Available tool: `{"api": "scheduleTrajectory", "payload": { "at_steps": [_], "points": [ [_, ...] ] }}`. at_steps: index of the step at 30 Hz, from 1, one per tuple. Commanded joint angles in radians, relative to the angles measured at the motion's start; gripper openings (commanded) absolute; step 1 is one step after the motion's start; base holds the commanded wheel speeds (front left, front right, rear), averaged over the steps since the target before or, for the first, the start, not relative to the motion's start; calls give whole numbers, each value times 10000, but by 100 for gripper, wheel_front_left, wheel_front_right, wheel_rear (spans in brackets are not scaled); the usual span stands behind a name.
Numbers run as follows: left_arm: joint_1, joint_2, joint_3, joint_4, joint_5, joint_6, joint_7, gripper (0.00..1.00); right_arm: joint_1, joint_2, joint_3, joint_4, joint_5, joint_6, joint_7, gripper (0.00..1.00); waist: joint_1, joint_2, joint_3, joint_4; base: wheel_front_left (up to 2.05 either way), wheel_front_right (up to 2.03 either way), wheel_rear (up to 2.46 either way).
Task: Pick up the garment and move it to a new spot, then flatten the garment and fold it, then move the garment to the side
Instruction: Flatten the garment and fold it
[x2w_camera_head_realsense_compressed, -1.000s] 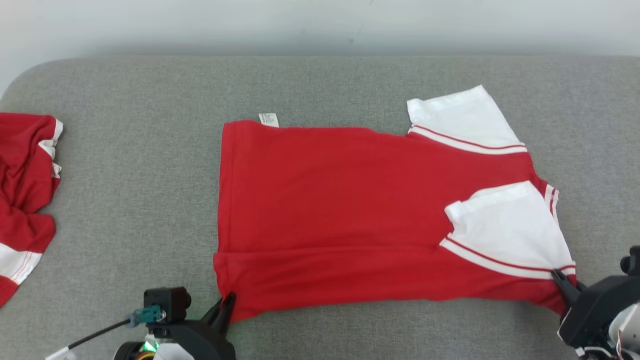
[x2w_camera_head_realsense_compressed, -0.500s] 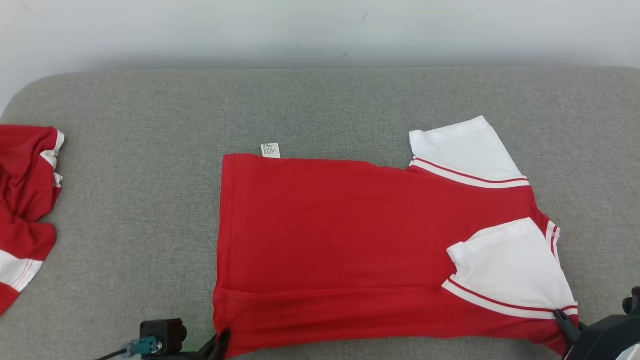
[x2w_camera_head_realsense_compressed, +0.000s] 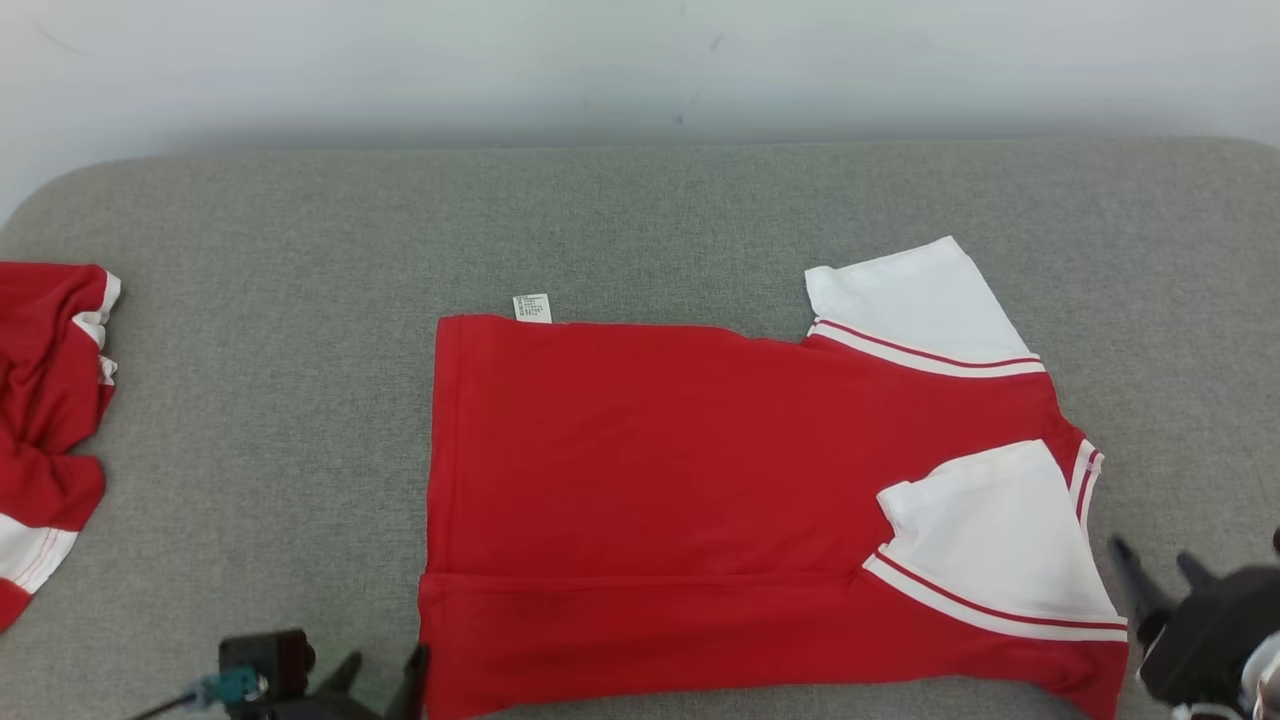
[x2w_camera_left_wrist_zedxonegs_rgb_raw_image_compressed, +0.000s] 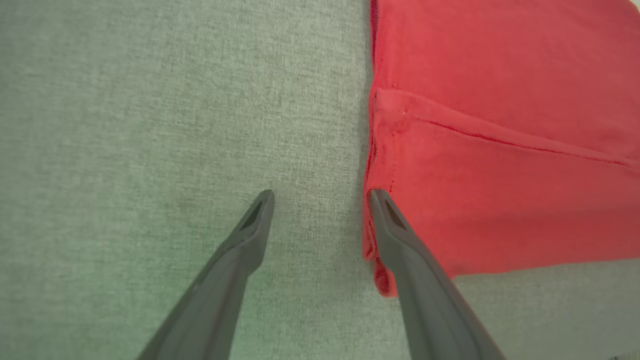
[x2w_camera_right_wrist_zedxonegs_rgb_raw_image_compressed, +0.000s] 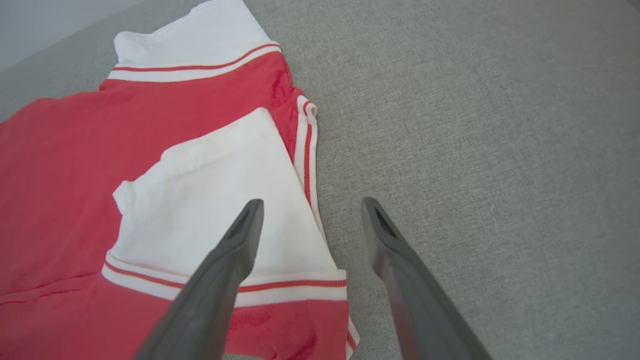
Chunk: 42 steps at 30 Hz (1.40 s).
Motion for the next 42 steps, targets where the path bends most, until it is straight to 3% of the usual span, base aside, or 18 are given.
{"api": "scheduleTrajectory", "payload": {
  "at_steps": [1,8,18,22,30,42],
  "points": [
    [-210,83,86,-110,-9,34,-3,100,-280,-212,50,-94,-26,-28,99,100,1,-1,51,-26,0,0,0],
    [-1902,170,384,-335,69,-5,370,100,-2608,-845,389,463,242,-26,817,100,1,-1,792,-65,0,0,0],
    [-5639,-251,255,789,122,-476,1512,100,-6478,-1467,1596,2199,239,-26,1461,100,1,-1,2386,-38,0,0,0],
    [-6844,-189,63,1380,290,-443,2171,100,-7538,-1779,2212,2763,34,-26,1537,100,1,-1,2939,-72,0,0,0],
    [-8132,-146,-300,2076,701,-594,2778,100,-8823,-2060,3008,3643,83,-26,1276,100,1,-1,3535,-51,0,0,0],
    [-8290,-135,-1102,2516,579,-926,4372,100,-9309,-2419,3648,4300,123,-26,1162,100,1,-1,3607,49,0,0,0]
  ]
}}
